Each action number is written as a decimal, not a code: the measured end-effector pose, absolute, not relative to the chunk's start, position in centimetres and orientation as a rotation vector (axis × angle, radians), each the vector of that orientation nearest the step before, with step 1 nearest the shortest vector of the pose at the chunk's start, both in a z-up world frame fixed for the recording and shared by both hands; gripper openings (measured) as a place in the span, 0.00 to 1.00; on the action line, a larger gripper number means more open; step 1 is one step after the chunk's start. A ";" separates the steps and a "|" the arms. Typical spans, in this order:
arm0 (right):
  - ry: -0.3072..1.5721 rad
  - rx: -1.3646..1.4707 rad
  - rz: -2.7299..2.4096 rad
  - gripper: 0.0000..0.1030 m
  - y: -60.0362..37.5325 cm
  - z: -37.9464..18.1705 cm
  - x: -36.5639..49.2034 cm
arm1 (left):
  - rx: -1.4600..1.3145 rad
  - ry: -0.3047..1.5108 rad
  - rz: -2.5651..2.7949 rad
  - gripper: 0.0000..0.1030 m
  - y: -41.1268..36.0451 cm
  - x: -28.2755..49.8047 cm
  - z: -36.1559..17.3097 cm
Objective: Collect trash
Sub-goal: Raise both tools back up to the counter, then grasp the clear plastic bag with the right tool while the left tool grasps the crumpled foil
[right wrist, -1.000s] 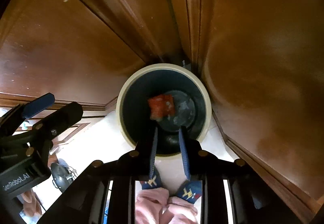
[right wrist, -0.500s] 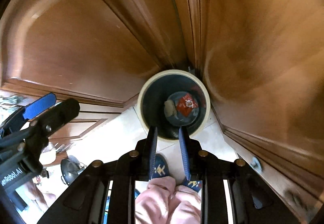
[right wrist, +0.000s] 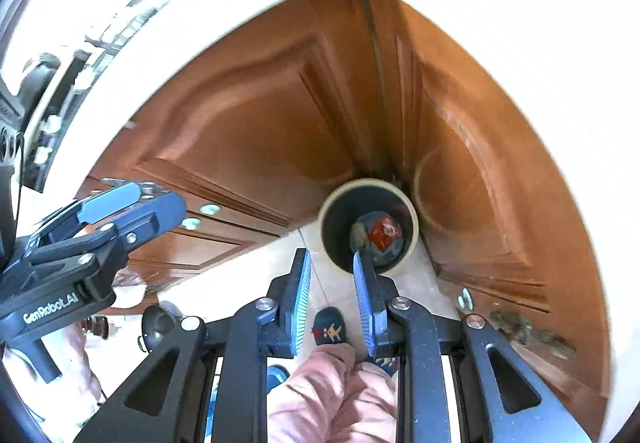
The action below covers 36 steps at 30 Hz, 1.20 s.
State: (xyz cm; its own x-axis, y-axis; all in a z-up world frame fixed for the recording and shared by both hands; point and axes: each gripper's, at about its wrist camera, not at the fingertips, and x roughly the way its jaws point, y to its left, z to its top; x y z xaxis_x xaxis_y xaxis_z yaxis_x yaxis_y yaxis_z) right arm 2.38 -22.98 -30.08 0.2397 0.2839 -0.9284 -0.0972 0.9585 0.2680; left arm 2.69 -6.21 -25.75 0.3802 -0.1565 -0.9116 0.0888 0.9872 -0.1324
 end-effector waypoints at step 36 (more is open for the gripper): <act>0.875 0.061 0.290 0.35 -21.6 -7.8 18.9 | -0.082 0.958 -0.020 0.73 0.9 15.4 -4.9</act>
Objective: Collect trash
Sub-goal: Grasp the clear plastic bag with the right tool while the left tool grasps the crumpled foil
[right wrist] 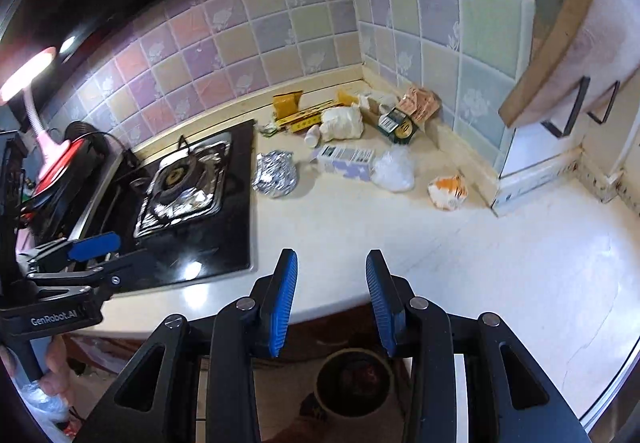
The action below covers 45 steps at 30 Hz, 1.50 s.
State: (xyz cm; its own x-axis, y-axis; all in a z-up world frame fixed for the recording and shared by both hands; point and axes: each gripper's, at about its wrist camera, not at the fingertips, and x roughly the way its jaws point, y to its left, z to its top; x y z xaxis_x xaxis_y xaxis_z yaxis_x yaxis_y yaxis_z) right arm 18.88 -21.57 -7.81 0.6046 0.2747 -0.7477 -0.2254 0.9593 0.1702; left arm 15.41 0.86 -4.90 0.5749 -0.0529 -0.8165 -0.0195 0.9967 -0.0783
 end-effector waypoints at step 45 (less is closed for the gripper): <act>1.095 0.185 -0.041 0.37 -21.8 -22.8 46.0 | -0.088 1.273 -0.189 0.73 3.2 44.9 -21.9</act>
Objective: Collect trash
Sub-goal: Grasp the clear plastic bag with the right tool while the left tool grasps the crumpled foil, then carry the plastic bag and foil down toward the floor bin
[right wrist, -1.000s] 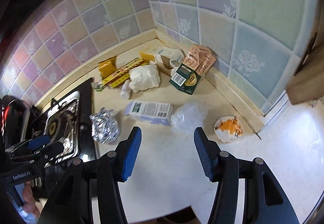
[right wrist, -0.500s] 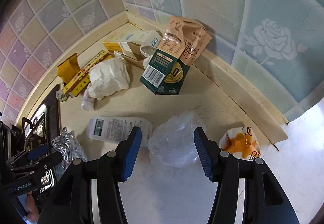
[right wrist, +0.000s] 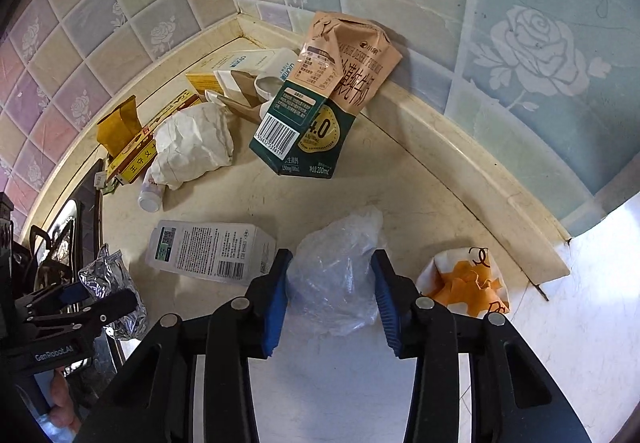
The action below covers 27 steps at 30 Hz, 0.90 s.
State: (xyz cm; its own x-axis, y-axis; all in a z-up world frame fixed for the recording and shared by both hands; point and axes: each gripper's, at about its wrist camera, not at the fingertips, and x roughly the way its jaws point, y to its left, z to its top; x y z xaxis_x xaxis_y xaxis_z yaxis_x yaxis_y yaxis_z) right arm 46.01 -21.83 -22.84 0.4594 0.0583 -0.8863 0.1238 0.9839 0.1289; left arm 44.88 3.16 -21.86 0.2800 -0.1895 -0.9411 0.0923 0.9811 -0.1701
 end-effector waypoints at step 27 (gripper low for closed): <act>0.996 0.142 0.126 0.26 -21.1 -17.2 38.6 | -0.022 1.140 -0.215 0.59 -1.7 36.8 -14.5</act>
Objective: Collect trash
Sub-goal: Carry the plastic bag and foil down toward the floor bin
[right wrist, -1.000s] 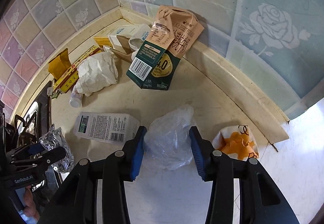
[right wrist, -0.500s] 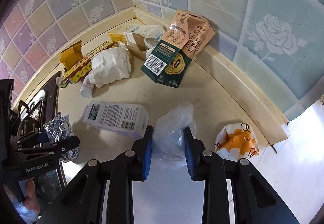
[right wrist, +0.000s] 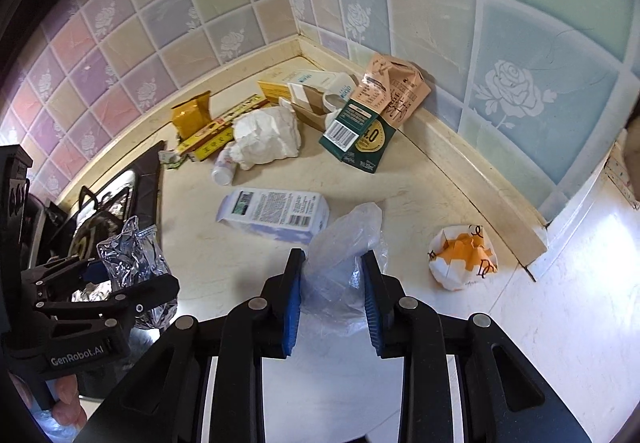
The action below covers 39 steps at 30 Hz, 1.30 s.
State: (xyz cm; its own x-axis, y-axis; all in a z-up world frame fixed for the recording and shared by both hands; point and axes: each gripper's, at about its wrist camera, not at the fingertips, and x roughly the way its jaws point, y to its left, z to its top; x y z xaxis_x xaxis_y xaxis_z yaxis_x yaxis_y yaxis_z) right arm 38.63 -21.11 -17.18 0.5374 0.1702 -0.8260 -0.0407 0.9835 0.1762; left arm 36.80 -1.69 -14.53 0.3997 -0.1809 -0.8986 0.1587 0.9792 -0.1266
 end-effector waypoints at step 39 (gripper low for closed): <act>0.955 0.076 0.411 0.26 -23.9 -15.0 2.7 | -0.013 1.068 -0.093 0.59 -9.7 2.7 -13.4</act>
